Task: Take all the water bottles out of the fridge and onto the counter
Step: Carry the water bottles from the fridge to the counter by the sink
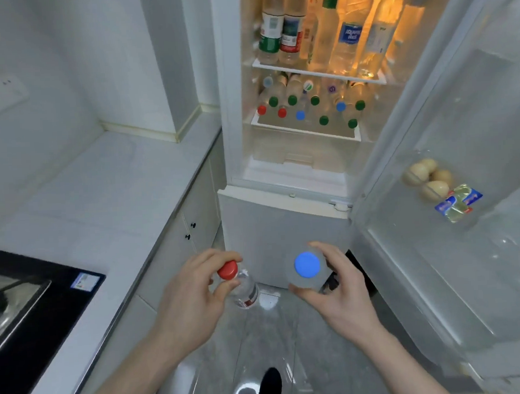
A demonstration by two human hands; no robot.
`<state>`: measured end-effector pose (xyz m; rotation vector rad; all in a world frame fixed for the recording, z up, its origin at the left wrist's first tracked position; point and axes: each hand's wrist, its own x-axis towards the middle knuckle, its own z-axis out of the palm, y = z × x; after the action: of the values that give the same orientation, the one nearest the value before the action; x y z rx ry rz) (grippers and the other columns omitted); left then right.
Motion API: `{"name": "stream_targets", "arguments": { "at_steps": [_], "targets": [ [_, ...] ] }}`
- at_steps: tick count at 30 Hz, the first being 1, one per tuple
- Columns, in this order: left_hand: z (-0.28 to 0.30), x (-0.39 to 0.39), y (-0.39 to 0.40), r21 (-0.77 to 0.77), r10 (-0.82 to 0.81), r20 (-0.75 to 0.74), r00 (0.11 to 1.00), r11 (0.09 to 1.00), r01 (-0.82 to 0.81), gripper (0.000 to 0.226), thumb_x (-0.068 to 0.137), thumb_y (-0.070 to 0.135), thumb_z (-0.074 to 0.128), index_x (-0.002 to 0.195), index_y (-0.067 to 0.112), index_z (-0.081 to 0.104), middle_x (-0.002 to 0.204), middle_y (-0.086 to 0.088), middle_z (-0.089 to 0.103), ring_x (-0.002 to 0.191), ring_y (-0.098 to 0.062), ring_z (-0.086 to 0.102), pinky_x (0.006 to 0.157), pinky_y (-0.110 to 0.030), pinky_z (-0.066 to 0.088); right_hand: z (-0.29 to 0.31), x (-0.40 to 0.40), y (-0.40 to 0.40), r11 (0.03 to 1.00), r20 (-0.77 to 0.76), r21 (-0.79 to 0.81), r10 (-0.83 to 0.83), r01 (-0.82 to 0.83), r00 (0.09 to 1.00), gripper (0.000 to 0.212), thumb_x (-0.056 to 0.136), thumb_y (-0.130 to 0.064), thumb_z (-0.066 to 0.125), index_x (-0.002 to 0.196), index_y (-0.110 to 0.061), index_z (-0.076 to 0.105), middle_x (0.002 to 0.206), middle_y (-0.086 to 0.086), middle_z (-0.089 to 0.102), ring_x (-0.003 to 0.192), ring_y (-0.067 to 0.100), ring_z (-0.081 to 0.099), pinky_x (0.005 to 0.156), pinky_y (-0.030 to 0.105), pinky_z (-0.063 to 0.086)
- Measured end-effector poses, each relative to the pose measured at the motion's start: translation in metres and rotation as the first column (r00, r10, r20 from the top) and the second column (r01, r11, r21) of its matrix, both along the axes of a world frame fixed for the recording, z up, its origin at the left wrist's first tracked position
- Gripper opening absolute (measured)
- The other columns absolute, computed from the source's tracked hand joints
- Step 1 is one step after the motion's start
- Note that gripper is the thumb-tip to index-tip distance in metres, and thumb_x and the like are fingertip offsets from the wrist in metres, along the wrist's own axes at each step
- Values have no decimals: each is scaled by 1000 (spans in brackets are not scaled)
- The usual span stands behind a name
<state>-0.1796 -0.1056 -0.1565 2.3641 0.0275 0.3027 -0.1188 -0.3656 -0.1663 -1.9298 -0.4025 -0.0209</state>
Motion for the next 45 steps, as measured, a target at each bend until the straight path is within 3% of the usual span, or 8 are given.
{"name": "stream_targets", "arguments": {
  "at_steps": [4, 9, 14, 22, 27, 31, 38, 45],
  "targets": [
    [-2, -56, 31, 8, 120, -2, 993, 993, -120, 36, 91, 23, 74, 117, 46, 62, 113, 28, 60, 102, -8, 59, 78, -35, 55, 5, -30, 53, 985, -51, -8, 171, -171, 984, 60, 71, -20, 97, 121, -34, 67, 120, -22, 70, 116, 5, 65, 94, 8, 43],
    [0, -131, 65, -2, 331, 13, 943, 944, -331, 41, 91, 22, 75, 120, 48, 61, 117, 33, 58, 106, -7, 58, 82, -32, 54, 2, -58, 116, 918, -90, -11, 394, -397, 915, 57, 72, -26, 97, 122, -31, 70, 120, -15, 74, 114, 12, 68, 94, 16, 48],
    [0, -198, 90, -5, 567, -3, 824, 824, -567, 41, 89, 20, 76, 118, 46, 64, 114, 30, 60, 106, -4, 55, 86, -30, 52, 3, -77, 178, 799, -128, -53, 590, -600, 797, 59, 72, -28, 97, 123, -33, 70, 121, -18, 73, 115, 10, 68, 97, 18, 49],
    [1, -276, 112, -25, 876, -60, 479, 478, -878, 38, 87, 20, 80, 110, 46, 66, 110, 29, 62, 104, -5, 55, 85, -20, 47, -2, -92, 288, 529, -214, -64, 821, -846, 529, 57, 70, -20, 98, 118, -36, 70, 116, -18, 74, 109, 7, 69, 99, 27, 53],
    [1, -321, 114, -13, 966, -101, 239, 239, -971, 39, 85, 20, 82, 107, 48, 65, 108, 30, 62, 101, -7, 59, 81, -26, 52, -10, -113, 350, 324, -231, -38, 918, -945, 324, 66, 70, -19, 97, 126, -39, 67, 124, -29, 69, 116, -4, 64, 95, 9, 48],
    [6, -365, 94, -28, 995, -80, 62, 60, -998, 39, 85, 18, 82, 108, 46, 65, 109, 27, 63, 101, -7, 61, 82, -28, 54, -10, -150, 384, 136, -266, -26, 954, -990, 138, 71, 71, -24, 97, 130, -46, 63, 126, -33, 66, 117, -9, 60, 90, 2, 45],
    [17, -452, 47, -28, 965, -46, -258, -259, -965, 34, 87, 25, 80, 110, 46, 66, 109, 31, 63, 100, -3, 61, 83, -26, 52, 3, -253, 411, -145, -230, -12, 963, -989, -138, 69, 70, -26, 97, 129, -42, 65, 123, -24, 69, 117, 2, 63, 100, 18, 45],
    [24, -552, 2, -61, 915, -17, -403, -403, -913, 35, 86, 25, 81, 110, 45, 68, 107, 30, 64, 100, 0, 60, 81, -17, 46, 10, -369, 400, -268, -199, 8, 944, -963, -264, 65, 72, -23, 97, 125, -44, 66, 120, -23, 72, 114, 3, 68, 100, 24, 49]
  ]
}}
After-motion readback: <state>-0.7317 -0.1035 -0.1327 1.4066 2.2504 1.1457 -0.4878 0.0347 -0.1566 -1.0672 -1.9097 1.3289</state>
